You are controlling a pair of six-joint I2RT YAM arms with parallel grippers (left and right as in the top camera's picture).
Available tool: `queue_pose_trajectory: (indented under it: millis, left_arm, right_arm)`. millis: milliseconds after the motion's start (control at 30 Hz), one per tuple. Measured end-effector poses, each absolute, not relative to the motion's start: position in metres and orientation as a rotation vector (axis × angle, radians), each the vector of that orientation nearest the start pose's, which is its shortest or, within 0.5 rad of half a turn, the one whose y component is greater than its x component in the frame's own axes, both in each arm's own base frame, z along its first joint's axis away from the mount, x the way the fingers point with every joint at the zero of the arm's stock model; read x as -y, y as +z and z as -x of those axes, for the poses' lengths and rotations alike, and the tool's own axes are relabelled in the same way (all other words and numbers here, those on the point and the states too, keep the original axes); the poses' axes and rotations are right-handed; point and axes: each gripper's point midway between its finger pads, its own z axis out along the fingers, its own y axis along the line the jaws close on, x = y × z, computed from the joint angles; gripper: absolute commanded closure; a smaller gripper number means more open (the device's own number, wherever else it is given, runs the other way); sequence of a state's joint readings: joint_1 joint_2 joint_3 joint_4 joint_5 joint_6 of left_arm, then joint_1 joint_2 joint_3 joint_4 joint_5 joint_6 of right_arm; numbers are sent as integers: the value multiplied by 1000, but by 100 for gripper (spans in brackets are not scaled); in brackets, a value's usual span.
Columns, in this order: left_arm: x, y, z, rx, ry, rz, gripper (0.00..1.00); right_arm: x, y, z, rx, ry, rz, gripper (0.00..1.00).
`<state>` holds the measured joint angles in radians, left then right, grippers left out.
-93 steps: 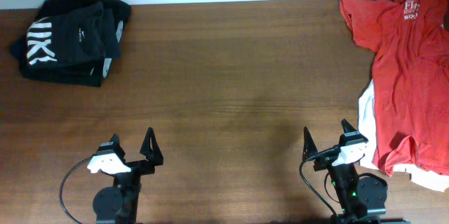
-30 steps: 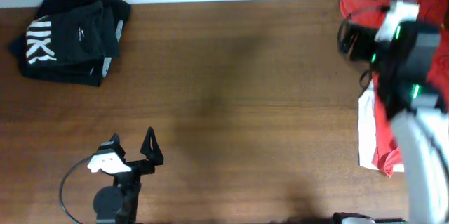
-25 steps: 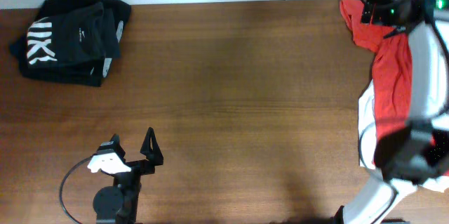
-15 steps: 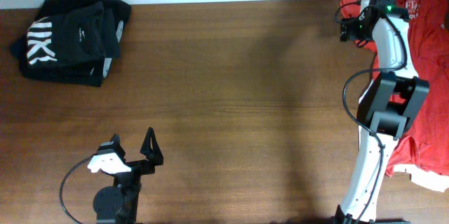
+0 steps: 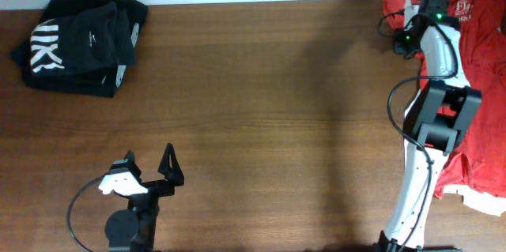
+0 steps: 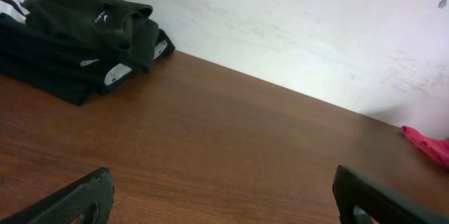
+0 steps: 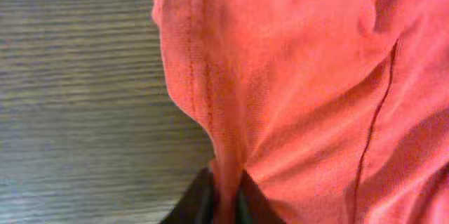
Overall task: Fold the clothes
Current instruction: 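Reach the right gripper to the red shirt pile and grasp it, then drag the red shirt leftward onto the table center with the right gripper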
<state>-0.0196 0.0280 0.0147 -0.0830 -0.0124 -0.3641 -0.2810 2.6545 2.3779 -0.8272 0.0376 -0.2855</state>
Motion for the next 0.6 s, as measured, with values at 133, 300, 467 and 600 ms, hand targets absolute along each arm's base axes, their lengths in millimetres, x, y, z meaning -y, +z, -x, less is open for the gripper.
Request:
queue_pose_trajectory:
  millis: [133, 300, 467, 600]
  left_arm:
    - [3, 154, -247, -1648, -280, 296, 1]
    - [3, 154, -247, -1648, -280, 296, 1]
    - [3, 154, -247, -1648, -279, 297, 1]
    - [3, 154, -247, -1648, -280, 296, 1]
  right_arm:
    - [160, 26, -590, -2715, -221, -12, 96]
    - [76, 132, -611, -2581, -155, 110, 96]
    - [-200, 187, -588, -2373, 341, 594, 96]
    - [-376, 196, -501, -2267, 607, 914, 96]
